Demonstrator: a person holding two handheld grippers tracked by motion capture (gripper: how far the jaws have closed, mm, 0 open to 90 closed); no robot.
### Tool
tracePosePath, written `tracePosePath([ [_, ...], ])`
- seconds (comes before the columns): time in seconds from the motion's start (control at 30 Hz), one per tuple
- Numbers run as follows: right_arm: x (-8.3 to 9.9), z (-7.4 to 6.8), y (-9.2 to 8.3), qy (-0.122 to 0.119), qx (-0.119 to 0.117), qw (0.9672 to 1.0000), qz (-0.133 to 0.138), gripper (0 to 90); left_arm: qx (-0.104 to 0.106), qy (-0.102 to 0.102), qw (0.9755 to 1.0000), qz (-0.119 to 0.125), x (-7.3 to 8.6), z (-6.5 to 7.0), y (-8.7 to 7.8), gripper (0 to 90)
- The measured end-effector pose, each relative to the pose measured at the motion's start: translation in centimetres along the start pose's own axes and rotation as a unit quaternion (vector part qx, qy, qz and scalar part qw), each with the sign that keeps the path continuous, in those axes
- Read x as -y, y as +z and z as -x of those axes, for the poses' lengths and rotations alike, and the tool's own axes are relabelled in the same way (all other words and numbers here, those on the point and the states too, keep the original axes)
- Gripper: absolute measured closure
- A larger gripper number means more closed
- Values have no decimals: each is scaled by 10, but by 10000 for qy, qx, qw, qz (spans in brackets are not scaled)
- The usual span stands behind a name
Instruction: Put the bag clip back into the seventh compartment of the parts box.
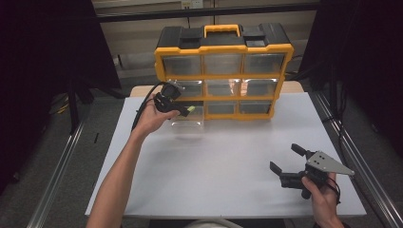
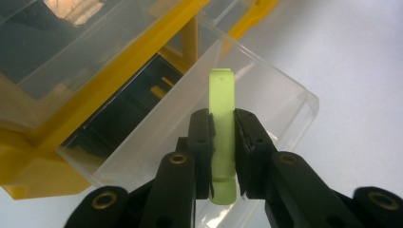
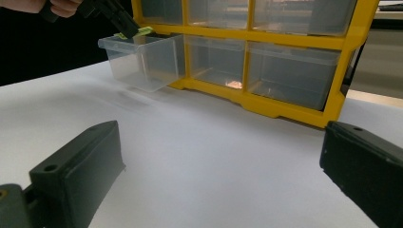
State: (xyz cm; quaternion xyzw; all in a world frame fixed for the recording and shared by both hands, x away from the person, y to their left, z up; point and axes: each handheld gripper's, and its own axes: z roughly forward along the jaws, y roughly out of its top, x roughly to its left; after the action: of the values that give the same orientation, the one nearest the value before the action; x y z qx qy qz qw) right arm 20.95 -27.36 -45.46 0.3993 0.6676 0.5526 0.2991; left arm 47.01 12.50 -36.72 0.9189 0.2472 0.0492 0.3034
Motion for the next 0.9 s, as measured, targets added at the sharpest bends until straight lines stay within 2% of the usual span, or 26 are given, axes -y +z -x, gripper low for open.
tracePosePath([
  [0.07,0,0,0,0,12,10000,-4,1,-69,-38,10000,-15,2,1,5,781],
  [0.1,0,0,0,-1,16,10000,-3,1,-62,20,9999,-143,2,-1,4,781],
  [0.17,0,0,1,-11,8,10000,2,1,-66,8,10000,-56,2,-1,6,781],
  [0.2,0,-1,0,-11,2,10000,-2,1,-44,-60,9999,-74,2,-1,7,781],
  [0.27,0,-1,0,-17,5,10000,-2,1,-36,20,9998,-170,2,-2,7,781],
  [0.3,0,0,0,-20,-3,10000,4,1,-20,-28,9999,-165,2,-1,7,780],
  [0.37,0,0,0,5,-1,10000,0,1,-44,19,9998,-195,2,-2,8,780],
  [0.4,0,0,0,-3,7,10000,-1,1,-89,-16,9999,-115,2,-2,10,780],
  [0.47,0,0,0,-12,0,10000,2,1,-67,-41,9998,-161,3,-3,10,777],
  [0.53,0,0,0,-16,1,10000,-2,1,-41,-90,9999,-56,4,-3,11,766],
  [0.63,0,0,0,9,23,10000,-7,1,-93,3,9999,-60,4,-3,9,716],
  [0.67,0,0,0,12,21,10000,-7,1,-77,-83,9999,24,5,-2,8,714],
  [0.77,0,0,0,-4,7,10000,-1,1,-59,-101,9997,198,7,-2,6,641],
  [0.83,0,0,0,-1,7,10000,0,1,-102,-126,9997,164,9,-2,3,586],
  [0.9,0,0,0,-21,9,10000,-3,1,-112,-182,9995,232,10,-2,4,536],
])
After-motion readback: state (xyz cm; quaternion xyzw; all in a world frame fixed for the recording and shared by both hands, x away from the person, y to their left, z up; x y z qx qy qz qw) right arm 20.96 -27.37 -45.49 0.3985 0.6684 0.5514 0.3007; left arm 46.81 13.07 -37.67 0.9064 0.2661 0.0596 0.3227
